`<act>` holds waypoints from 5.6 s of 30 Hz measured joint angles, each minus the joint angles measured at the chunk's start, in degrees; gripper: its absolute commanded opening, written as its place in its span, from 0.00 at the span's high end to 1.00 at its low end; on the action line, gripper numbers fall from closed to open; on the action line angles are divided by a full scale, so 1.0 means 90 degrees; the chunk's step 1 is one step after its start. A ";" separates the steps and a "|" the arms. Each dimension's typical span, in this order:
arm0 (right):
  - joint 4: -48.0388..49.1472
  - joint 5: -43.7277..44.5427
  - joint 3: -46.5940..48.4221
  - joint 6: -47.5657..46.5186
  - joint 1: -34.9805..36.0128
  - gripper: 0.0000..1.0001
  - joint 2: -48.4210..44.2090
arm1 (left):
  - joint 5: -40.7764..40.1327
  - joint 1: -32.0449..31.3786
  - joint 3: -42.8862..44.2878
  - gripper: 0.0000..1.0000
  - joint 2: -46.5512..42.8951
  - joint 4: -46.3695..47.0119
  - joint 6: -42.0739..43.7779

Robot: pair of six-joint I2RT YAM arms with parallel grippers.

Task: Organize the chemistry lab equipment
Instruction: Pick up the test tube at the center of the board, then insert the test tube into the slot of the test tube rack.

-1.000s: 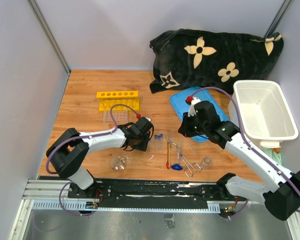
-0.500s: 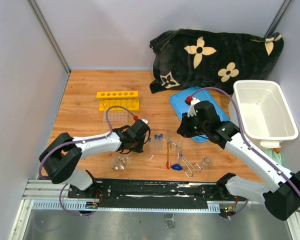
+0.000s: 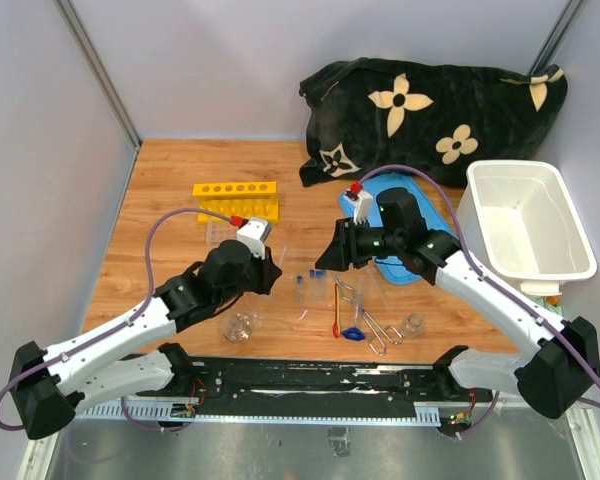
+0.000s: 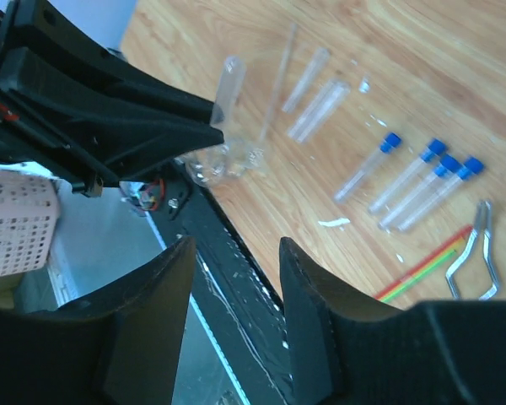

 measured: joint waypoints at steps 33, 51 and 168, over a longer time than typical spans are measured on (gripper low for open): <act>0.0843 -0.0673 0.1445 0.0170 0.0393 0.59 0.1821 | -0.0410 -0.0614 0.0000 1.00 -0.1037 0.0274 0.0369; 0.1037 -0.0731 0.1445 0.0221 0.0466 0.62 0.1727 | -0.0391 -0.0663 0.0000 1.00 -0.0935 0.0277 0.0367; 0.2127 0.3181 0.5355 -0.3121 0.0763 0.99 0.6088 | 0.0614 0.2608 0.0525 0.31 -0.0136 -0.0627 0.0481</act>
